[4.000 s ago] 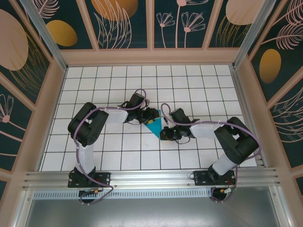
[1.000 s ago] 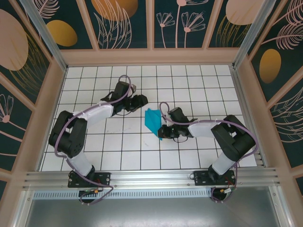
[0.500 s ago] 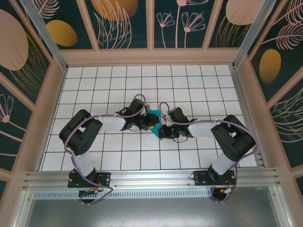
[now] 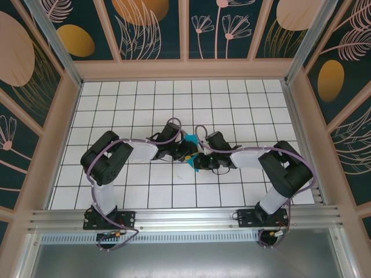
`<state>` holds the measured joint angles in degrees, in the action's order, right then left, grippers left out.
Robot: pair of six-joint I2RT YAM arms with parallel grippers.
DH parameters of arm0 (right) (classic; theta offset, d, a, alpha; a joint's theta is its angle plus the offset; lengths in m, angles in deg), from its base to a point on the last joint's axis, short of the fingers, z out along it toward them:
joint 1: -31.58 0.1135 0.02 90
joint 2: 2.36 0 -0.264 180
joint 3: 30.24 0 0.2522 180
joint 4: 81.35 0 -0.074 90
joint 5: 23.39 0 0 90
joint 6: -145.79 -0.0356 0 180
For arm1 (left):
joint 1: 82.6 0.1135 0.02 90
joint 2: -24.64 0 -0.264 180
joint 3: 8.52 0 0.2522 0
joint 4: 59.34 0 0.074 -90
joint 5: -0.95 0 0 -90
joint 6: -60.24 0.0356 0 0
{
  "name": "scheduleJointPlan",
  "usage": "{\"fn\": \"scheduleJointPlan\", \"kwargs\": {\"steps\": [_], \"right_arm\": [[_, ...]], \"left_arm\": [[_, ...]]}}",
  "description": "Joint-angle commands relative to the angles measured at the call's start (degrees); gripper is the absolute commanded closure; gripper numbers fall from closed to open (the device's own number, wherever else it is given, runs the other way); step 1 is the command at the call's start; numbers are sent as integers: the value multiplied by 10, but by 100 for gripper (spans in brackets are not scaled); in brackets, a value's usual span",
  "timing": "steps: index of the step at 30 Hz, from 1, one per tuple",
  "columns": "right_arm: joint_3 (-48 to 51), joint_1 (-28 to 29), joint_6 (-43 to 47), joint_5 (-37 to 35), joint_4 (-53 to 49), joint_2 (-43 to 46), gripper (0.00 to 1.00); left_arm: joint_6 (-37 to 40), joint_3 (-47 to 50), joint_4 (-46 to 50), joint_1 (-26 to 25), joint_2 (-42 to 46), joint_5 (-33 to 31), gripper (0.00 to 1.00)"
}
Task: Fold a paper plane with a square sheet of paper (fold left side to right side)
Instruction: Fourth fold the wing at the center of the table.
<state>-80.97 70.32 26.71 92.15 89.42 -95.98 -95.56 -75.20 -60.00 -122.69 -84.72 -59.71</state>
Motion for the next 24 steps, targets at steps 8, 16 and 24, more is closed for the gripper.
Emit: {"fn": "scheduleJointPlan", "kwargs": {"steps": [8, 16, 24], "right_arm": [[23, 12, 6, -50, -104, -37, 87], [20, 12, 9, -46, -105, -43, 88], [22, 12, 7, -45, -103, -40, 87]], "left_arm": [[46, -37, 75, 37, -36, -67, 60], [75, -67, 97, 68, -33, -76, 59], [103, -101, 124, 89, -21, -85, 59]]}}
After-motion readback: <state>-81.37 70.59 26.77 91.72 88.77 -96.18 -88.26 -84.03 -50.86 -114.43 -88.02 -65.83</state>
